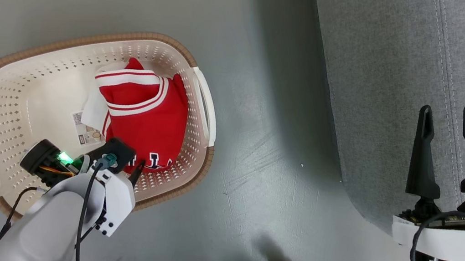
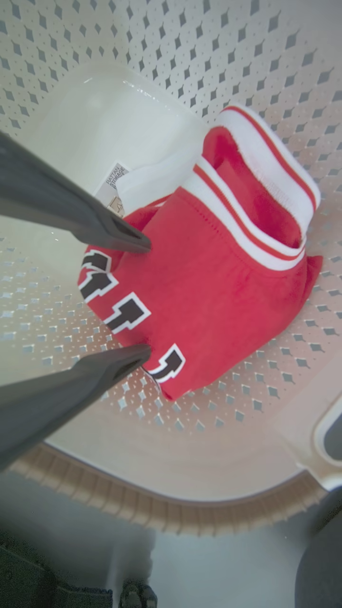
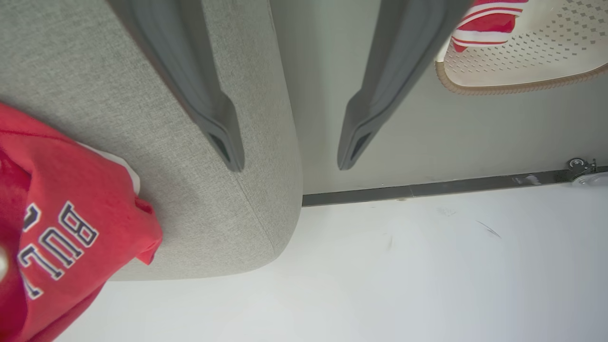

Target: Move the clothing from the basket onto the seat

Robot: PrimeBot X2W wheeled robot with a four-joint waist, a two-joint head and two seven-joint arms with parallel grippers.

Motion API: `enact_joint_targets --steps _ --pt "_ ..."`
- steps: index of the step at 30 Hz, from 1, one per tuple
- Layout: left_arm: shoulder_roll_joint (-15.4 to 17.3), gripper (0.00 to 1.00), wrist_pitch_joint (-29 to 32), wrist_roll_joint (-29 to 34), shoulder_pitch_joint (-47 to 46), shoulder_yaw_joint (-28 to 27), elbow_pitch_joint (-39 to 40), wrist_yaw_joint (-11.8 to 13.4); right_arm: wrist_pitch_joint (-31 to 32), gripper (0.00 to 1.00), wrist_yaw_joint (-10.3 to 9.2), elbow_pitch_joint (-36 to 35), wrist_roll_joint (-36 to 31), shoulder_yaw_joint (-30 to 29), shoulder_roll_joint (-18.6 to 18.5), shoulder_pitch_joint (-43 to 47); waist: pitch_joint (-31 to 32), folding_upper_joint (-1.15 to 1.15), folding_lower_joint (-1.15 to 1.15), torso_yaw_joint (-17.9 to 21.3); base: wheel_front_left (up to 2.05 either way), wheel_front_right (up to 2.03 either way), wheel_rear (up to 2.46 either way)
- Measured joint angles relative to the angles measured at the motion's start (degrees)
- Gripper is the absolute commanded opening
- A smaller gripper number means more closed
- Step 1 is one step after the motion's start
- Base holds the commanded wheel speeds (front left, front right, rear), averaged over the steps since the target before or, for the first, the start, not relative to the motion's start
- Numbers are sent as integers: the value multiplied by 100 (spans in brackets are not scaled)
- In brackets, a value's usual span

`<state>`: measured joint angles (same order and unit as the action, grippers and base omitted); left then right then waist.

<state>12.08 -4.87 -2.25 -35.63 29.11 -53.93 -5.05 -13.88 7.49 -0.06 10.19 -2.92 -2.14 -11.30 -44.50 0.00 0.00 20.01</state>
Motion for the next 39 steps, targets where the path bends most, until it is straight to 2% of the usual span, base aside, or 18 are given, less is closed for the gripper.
enact_joint_targets --steps 7,14,27,28,29,31,32,33,39 --pt "56 100 54 -4 -136 -102 -151 67 -25 100 0 98 79 29 0 -121 -176 0 0 71 0 0 0" --pt "104 100 85 -48 -264 -265 -320 356 -32 100 0 226 183 80 0 -311 -302 0 0 132 0 0 0" --pt "48 100 190 -111 -298 -255 -503 387 -33 100 0 276 246 129 0 -538 -415 0 0 159 0 0 0" --pt "31 85 189 -109 -318 -231 -506 387 -33 100 0 276 246 127 0 -538 -421 0 0 164 0 0 0" --pt "14 51 186 -104 -338 -205 -505 382 -33 100 0 276 246 124 0 -538 -428 0 0 168 0 0 0" --pt "-18 32 170 -102 -374 -175 -500 348 -33 100 0 276 246 109 0 -538 -437 0 0 175 0 0 0" --pt "-36 13 110 -97 -397 -167 -489 345 -33 100 0 276 245 93 0 -538 -439 0 0 175 0 0 0" --pt "-57 0 56 -98 -426 -168 -469 344 -33 100 0 276 245 77 0 -538 -439 0 0 174 0 0 0" --pt "-135 0 -155 -98 -545 -159 -358 294 -33 100 0 277 241 30 0 -547 -416 0 0 151 0 0 0"
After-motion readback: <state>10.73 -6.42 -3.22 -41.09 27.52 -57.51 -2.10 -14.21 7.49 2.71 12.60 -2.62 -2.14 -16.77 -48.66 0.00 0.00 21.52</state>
